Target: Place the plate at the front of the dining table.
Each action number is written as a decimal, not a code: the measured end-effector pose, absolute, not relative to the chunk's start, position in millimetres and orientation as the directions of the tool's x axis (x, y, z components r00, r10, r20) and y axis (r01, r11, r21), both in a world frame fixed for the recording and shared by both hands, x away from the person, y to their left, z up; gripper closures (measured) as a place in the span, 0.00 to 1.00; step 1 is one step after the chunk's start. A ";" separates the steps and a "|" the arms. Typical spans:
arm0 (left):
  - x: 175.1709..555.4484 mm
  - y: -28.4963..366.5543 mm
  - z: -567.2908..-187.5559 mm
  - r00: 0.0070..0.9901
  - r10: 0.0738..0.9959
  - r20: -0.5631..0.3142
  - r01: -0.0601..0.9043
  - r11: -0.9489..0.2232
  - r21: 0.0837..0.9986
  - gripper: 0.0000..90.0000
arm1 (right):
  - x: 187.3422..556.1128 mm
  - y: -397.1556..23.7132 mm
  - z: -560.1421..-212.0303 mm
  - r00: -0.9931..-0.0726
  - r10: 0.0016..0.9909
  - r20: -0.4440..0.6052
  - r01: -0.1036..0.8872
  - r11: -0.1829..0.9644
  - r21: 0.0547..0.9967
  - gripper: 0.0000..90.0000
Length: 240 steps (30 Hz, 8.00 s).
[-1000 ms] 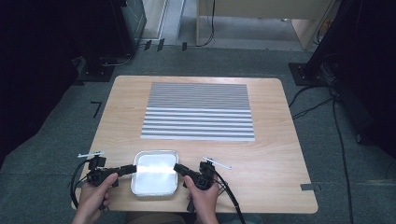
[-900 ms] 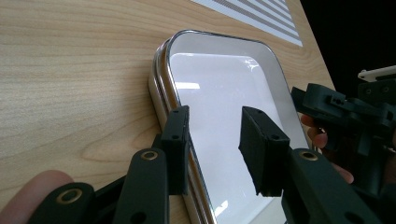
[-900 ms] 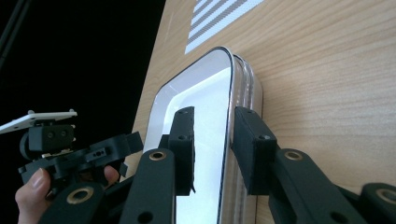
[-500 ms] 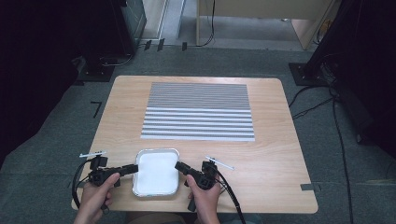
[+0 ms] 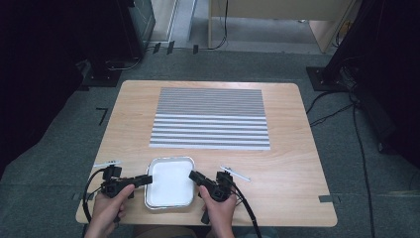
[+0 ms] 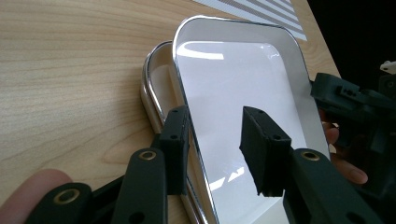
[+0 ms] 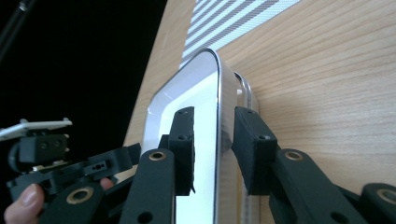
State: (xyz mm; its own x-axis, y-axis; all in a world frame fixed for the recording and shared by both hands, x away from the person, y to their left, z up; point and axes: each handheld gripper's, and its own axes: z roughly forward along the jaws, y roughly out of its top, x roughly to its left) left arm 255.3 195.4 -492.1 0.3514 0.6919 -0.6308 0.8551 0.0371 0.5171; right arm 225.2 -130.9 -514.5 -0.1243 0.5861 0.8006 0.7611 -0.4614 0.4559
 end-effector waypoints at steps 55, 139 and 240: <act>240.5 132.4 -468.2 0.425 0.861 -0.279 0.754 -0.166 0.636 0.95 | 221.5 -134.6 -484.7 -0.138 0.850 0.508 0.652 -0.308 0.692 0.99; 458.5 18.1 -458.7 0.349 0.864 -0.363 0.801 -0.075 0.593 1.00 | 434.5 -237.7 -450.7 -0.110 0.914 0.390 0.714 -0.200 0.671 1.00; 454.5 66.9 -466.2 0.330 0.891 -0.313 0.714 -0.019 0.700 0.15 | 451.7 -244.6 -486.7 -0.234 0.936 0.262 0.631 -0.059 0.774 0.32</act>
State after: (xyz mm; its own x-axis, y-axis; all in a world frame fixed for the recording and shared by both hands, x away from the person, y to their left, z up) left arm 454.5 66.9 -466.2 0.3303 0.8906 -0.3126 0.7138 -0.0190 0.7001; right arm 451.7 -244.6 -486.7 -0.2337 0.9363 0.2623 0.6306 -0.0594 0.7738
